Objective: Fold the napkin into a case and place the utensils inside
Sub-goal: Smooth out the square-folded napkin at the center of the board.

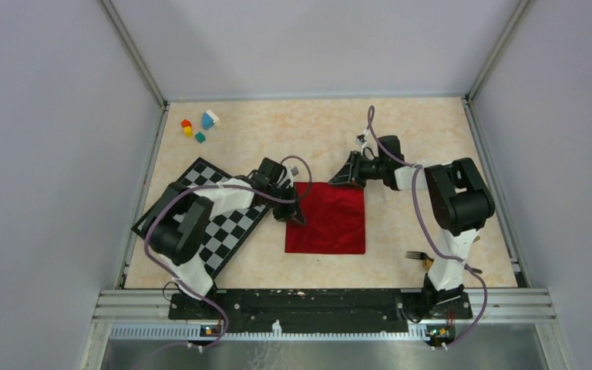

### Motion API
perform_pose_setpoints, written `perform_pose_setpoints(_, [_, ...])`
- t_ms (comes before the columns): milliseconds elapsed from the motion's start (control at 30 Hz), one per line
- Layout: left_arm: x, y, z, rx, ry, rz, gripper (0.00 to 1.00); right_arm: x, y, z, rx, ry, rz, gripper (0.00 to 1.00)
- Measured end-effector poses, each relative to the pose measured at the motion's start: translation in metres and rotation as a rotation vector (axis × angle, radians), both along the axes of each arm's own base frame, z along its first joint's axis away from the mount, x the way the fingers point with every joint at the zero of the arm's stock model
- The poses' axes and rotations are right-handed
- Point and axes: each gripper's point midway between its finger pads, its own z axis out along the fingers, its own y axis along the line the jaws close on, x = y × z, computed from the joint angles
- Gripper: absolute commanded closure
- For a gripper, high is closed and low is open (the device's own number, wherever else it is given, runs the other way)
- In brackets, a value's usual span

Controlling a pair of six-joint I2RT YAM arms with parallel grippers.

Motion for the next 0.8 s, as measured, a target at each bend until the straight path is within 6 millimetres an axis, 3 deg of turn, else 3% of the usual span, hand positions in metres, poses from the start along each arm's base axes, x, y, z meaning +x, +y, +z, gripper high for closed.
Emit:
perform_pose_setpoints(100, [-0.007, 0.012, -0.042, 0.090, 0.088, 0.021, 0.97, 0.001, -0.002, -0.008, 0.018, 0.008, -0.004, 0.75])
perform_pose_setpoints(300, [-0.008, 0.016, -0.044, 0.067, 0.089, 0.025, 0.99, -0.010, -0.017, -0.044, 0.005, 0.091, -0.023, 0.75])
perform_pose_setpoints(533, [-0.010, 0.016, -0.045, 0.029, 0.076, 0.019, 1.00, 0.001, -0.033, -0.044, 0.002, 0.054, 0.001, 0.74])
perform_pose_setpoints(800, [-0.010, 0.017, -0.043, 0.025, 0.058, 0.018, 0.95, 0.028, -0.069, -0.040, -0.089, 0.037, -0.068, 0.73])
